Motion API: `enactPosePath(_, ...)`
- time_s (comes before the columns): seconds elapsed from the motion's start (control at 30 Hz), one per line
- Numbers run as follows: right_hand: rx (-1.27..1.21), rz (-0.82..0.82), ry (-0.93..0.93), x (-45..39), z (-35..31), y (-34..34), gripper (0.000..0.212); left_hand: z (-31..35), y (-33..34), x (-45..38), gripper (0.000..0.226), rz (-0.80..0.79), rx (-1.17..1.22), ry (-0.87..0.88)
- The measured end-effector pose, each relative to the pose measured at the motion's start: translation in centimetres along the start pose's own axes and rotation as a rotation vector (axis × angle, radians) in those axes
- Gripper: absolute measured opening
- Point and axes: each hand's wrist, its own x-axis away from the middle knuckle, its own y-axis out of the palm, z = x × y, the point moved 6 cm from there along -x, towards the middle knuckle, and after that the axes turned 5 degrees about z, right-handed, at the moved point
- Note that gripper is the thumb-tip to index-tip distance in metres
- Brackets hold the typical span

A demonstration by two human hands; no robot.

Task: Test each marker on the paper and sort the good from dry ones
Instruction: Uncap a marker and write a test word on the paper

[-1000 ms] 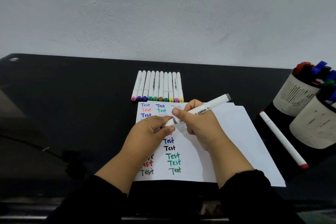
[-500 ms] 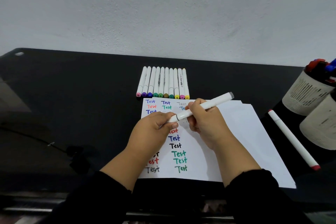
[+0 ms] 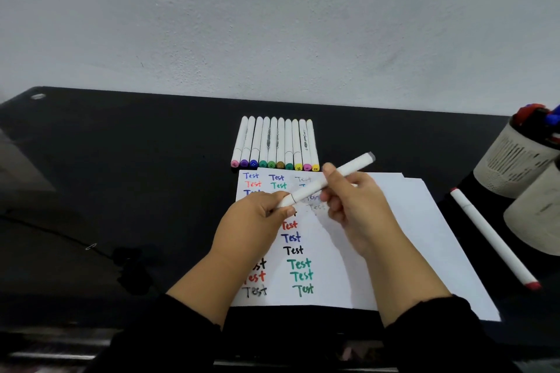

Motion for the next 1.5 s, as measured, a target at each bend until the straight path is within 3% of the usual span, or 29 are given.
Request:
enactPosePath(0.07,0.062,0.146,-0.083,0.0,-0.9,-1.8,0.032,-0.1,0.0,0.1,0.029,0.003,-0.036,-0.002)
enactPosePath(0.17,0.495,0.253,-0.415,1.1,-3.2,-3.0,0.027,0.3,-0.3,0.2,0.031,-0.009,-0.066,0.013)
enactPosePath(0.3,1.087,0.081,-0.792,2.5,-3.5,-0.8,0.037,1.2,-0.7,0.1,0.034,-0.032,-0.073,0.033)
enactPosePath(0.4,1.259,0.055,-0.966,3.1,-3.1,0.2,0.031,1.2,-1.1,0.0,0.034,-0.049,-0.041,0.036)
enactPosePath(0.53,1.244,0.058,-1.058,3.0,-3.0,0.0,0.029,0.8,-0.9,0.1,0.047,-0.179,0.021,-0.017)
enactPosePath(0.73,1.225,0.172,-0.861,1.8,-3.3,-3.3,0.017,1.8,-0.9,0.8,0.056,-0.259,-0.222,0.02)
enactPosePath(0.9,1.095,0.278,-0.773,2.8,-5.9,-6.7,0.016,4.9,1.4,1.0,0.054,-0.307,-0.376,0.176)
enactPosePath(1.1,0.803,0.395,-0.668,4.5,-8.9,-11.8,0.01,9.7,7.2,0.9,0.052,-0.326,-0.376,0.335)
enactPosePath(1.33,0.502,0.544,-0.671,6.5,-11.5,-18.8,0.017,11.9,13.9,0.6,0.055,-0.4,-0.542,0.481)
enactPosePath(1.5,0.494,0.648,-0.721,7.5,-12.0,-22.4,0.015,11.4,15.7,0.6,0.052,-0.4,-0.532,0.525)
